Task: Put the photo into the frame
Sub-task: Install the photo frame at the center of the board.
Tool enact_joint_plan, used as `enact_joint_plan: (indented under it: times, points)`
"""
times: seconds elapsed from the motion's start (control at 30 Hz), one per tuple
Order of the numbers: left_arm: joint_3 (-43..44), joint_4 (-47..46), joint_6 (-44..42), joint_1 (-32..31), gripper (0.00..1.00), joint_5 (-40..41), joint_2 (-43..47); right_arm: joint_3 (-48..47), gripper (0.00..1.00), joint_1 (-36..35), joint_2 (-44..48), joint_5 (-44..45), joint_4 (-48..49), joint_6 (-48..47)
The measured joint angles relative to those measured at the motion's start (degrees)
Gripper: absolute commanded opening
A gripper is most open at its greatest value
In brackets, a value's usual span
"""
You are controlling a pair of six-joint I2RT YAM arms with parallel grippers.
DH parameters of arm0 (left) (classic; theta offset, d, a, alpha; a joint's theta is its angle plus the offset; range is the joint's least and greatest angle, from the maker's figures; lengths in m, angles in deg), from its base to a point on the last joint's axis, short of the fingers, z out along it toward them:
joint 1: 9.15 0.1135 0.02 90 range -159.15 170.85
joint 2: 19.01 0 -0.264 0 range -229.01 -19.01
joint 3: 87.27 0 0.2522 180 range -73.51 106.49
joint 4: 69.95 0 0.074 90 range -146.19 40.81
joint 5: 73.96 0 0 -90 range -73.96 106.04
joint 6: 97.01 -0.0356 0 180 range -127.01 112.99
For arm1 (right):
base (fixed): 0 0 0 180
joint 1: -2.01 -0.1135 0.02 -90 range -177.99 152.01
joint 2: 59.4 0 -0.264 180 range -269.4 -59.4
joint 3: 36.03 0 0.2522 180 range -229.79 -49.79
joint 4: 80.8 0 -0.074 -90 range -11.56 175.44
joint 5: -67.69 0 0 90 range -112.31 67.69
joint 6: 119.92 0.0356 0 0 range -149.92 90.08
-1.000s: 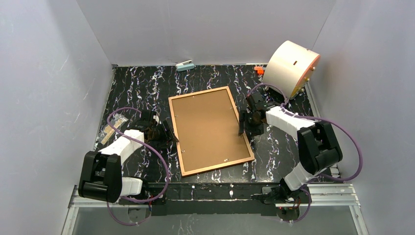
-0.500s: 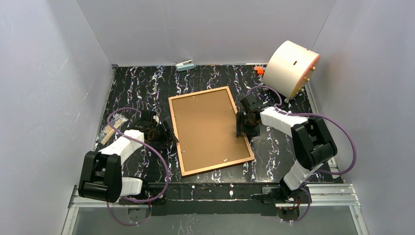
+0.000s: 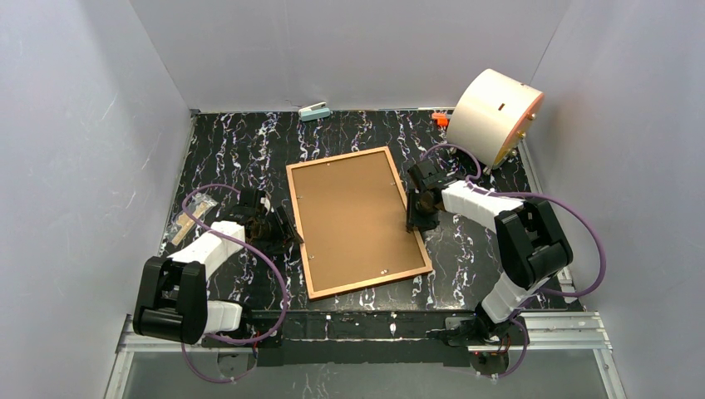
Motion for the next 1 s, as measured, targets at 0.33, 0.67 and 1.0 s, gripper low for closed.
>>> enact_joint_plan:
  times: [0.33, 0.67, 1.0]
  points:
    - [0.0, 0.0, 0.0, 0.0, 0.59, 0.0, 0.0, 0.0, 0.25, 0.2, 0.0, 0.0, -0.3, 0.3]
    - [0.0, 0.0, 0.0, 0.0, 0.60, 0.0, 0.0, -0.1, 0.10, 0.5, 0.1, -0.4, -0.5, 0.3]
    - [0.0, 0.0, 0.0, 0.0, 0.60, 0.0, 0.0, -0.1, 0.42, 0.5, 1.5, -0.3, -1.3, 0.7]
